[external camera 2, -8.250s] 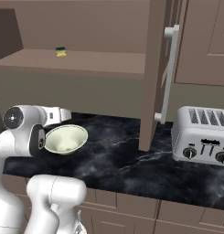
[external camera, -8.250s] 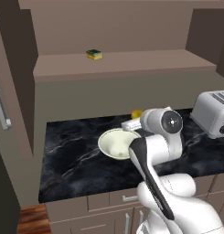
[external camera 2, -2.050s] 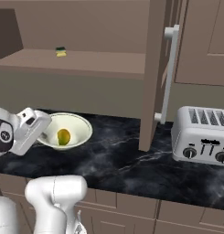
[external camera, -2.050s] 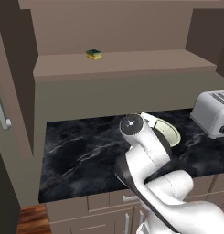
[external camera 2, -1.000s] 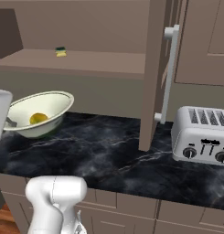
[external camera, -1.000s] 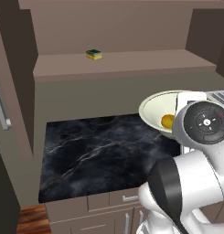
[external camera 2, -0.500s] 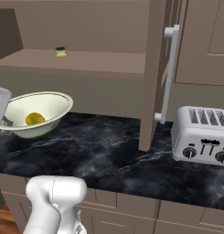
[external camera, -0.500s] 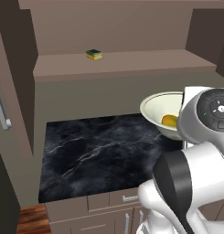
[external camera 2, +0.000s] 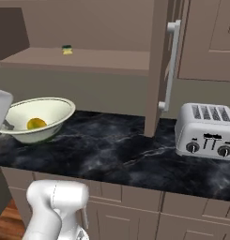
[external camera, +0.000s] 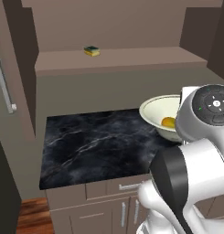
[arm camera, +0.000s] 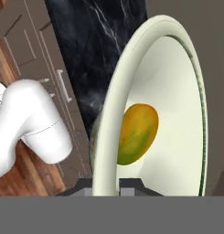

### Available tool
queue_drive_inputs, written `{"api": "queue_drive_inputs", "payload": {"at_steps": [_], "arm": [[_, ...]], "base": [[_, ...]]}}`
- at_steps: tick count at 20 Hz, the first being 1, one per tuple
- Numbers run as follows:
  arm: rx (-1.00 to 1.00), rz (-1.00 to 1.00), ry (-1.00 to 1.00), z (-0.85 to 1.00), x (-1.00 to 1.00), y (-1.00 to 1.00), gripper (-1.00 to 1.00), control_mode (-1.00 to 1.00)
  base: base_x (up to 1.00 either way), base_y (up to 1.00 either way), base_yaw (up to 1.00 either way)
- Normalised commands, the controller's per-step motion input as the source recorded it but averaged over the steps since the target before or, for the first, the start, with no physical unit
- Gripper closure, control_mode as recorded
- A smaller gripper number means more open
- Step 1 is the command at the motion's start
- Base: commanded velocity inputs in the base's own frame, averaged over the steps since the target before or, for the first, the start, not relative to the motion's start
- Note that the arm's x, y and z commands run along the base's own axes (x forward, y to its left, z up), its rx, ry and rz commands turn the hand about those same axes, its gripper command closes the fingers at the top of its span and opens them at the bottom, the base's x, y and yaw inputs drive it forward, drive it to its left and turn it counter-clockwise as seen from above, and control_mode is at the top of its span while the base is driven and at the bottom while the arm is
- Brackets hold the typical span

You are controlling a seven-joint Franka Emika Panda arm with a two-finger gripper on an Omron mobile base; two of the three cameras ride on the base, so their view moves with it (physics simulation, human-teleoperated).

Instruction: Pick the mango from the cabinet and place it in the bowl. Then pick the bowl and place it in the sink. Then turn on the sink facuet.

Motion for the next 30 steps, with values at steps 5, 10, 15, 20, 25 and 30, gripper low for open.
{"api": "queue_drive_inputs", "payload": {"at_steps": [5, 10, 15, 20, 25, 30], "arm": [[0.0, 0.0, 0.0, 0.0, 0.0, 0.0, 1.0, 1.0], [0.0, 0.0, 0.0, 0.0, 0.0, 0.0, 1.0, 1.0], [0.0, 0.0, 0.0, 0.0, 0.0, 0.0, 1.0, 1.0], [0.0, 0.0, 0.0, 0.0, 0.0, 0.0, 1.0, 1.0], [0.0, 0.0, 0.0, 0.0, 0.0, 0.0, 1.0, 1.0], [0.0, 0.0, 0.0, 0.0, 0.0, 0.0, 1.0, 1.0]], "base": [[-0.98, -0.35, 0.0], [-0.53, -0.8, 0.0], [-0.31, -0.99, -0.02], [-0.02, -0.9, -0.33], [0.0, -0.74, -0.59], [0.0, -0.6, -0.71]]}}
